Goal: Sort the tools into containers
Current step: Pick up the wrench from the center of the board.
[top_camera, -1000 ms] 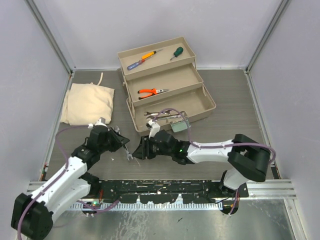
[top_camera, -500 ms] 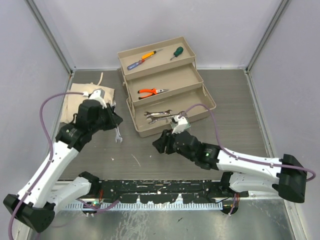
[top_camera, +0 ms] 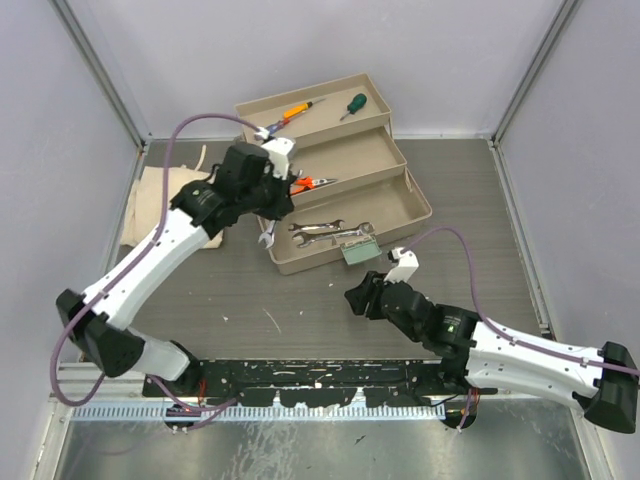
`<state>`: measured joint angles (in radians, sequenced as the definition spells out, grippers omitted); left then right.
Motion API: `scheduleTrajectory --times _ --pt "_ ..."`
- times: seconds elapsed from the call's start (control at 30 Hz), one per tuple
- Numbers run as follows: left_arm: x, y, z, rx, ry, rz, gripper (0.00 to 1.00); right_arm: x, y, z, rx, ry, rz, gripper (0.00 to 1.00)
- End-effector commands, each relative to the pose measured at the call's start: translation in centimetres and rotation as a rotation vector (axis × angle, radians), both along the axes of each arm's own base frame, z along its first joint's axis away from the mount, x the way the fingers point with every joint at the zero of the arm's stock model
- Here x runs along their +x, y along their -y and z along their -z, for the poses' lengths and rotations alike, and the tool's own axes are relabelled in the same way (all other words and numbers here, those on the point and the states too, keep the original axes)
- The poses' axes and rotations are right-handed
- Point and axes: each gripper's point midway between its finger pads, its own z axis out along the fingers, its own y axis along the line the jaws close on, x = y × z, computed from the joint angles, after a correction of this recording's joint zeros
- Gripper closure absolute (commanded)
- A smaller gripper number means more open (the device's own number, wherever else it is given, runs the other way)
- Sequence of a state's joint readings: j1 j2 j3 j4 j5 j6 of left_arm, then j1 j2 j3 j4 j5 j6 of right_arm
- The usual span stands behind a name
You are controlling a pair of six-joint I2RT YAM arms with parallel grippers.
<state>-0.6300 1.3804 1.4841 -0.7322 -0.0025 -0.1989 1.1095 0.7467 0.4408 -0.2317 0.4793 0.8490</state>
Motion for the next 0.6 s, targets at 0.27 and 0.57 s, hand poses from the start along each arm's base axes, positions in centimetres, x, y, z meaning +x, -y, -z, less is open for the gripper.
scheduleTrajectory --times 0.27,0.57 --pt "2.8 11.8 -1.1 0.166 0.34 0.473 1.0 0.0 1.8 -1.4 0.071 0.035 0.06 0.46" --pt "3.6 15.4 2.7 0.282 0.365 0.75 1.0 -0.7 3.4 -1.5 0.109 0.017 0.087 0.46"
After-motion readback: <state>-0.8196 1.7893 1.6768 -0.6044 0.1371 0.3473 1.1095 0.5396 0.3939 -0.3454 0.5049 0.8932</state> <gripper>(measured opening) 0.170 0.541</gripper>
